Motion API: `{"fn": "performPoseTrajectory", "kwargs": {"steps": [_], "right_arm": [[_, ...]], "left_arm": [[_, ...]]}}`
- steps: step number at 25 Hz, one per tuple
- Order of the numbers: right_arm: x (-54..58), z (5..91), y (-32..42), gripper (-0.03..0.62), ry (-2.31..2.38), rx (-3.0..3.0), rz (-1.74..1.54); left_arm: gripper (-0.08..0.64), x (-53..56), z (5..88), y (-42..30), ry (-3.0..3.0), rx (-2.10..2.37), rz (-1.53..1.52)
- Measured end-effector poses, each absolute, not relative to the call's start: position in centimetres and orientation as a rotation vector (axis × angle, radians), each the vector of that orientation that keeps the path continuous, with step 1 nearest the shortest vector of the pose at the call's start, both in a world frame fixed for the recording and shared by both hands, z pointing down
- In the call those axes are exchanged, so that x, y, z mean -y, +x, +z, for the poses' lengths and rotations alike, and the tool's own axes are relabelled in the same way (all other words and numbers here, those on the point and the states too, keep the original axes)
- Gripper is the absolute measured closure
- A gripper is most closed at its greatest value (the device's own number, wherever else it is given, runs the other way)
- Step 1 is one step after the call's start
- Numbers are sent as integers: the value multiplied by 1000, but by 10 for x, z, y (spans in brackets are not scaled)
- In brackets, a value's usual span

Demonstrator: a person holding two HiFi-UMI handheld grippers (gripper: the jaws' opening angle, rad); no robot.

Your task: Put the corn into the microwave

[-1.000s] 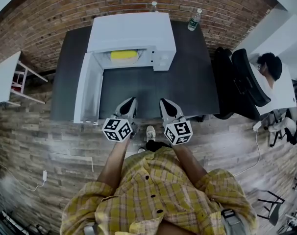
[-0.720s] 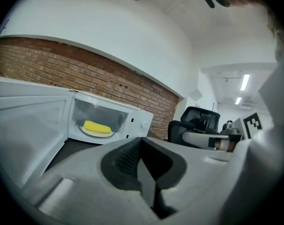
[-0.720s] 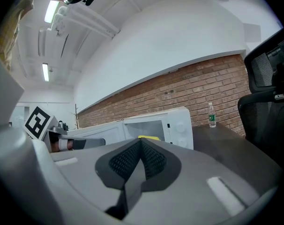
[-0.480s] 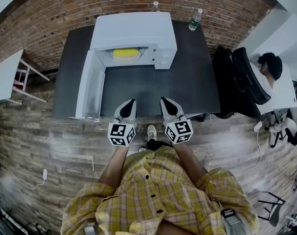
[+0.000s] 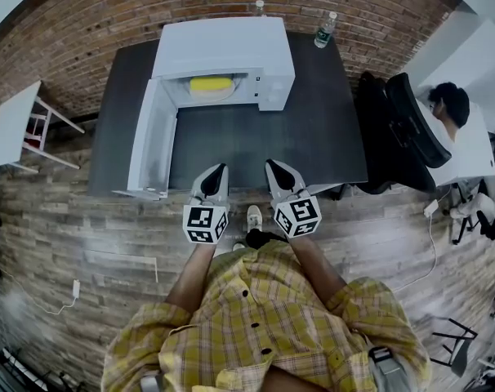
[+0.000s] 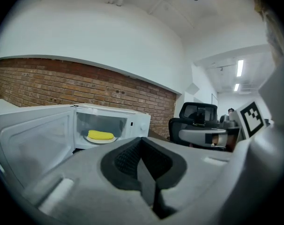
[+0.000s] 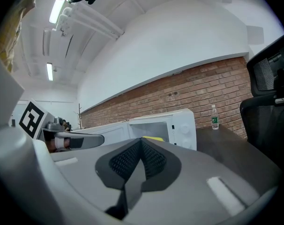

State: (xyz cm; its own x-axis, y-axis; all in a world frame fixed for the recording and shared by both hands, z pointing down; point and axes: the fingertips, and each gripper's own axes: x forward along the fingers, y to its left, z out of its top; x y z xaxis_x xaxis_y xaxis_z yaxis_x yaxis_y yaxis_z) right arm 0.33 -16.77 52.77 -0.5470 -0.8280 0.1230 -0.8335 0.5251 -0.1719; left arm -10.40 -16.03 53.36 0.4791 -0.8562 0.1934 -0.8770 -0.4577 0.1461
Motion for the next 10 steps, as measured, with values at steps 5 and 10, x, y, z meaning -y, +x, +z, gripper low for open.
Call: {"fn": "performPoseTrajectory", "kwargs": {"steps": [5, 10], "right_arm": [[161, 527, 2, 592, 1475, 2720, 312], [158, 525, 3, 592, 1474, 2722, 300]], "left_arm": [[563, 155, 531, -104, 2505, 1507, 143], [563, 152, 528, -101, 2517, 1519, 154]]}}
